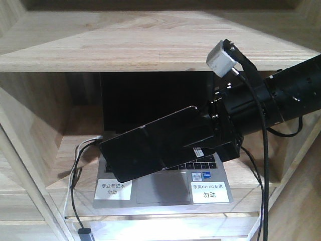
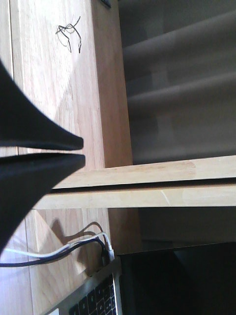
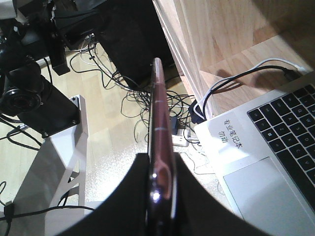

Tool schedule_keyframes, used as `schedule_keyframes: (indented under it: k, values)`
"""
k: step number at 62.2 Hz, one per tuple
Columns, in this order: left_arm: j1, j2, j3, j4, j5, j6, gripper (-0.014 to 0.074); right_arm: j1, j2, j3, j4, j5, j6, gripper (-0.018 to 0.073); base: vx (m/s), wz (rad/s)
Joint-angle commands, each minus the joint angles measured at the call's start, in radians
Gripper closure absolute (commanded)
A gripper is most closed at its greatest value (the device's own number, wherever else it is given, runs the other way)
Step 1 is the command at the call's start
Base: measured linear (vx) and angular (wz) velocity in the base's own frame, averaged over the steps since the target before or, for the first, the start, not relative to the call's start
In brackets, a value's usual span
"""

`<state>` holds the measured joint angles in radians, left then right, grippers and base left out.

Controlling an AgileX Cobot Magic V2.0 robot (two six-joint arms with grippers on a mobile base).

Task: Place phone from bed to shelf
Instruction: 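Raise the right gripper with the phone above the laptop shelf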

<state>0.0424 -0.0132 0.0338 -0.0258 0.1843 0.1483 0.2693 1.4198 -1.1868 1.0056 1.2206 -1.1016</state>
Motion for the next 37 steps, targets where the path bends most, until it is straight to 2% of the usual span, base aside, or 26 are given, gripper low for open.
schedule_keyframes:
  k: [1,37]
  values:
    - [-0.004,-0.013,-0.021,-0.009,-0.072,-0.006,0.0595,0.002,-0.036,-0.025,0.079,0.064,-0.006,0.0561,0.00,0.00]
    - [-0.004,-0.013,-0.021,-0.009,-0.072,-0.006,0.0595,0.002,-0.036,-0.025,0.079,0.066,-0.006,0.0561,0.00,0.00]
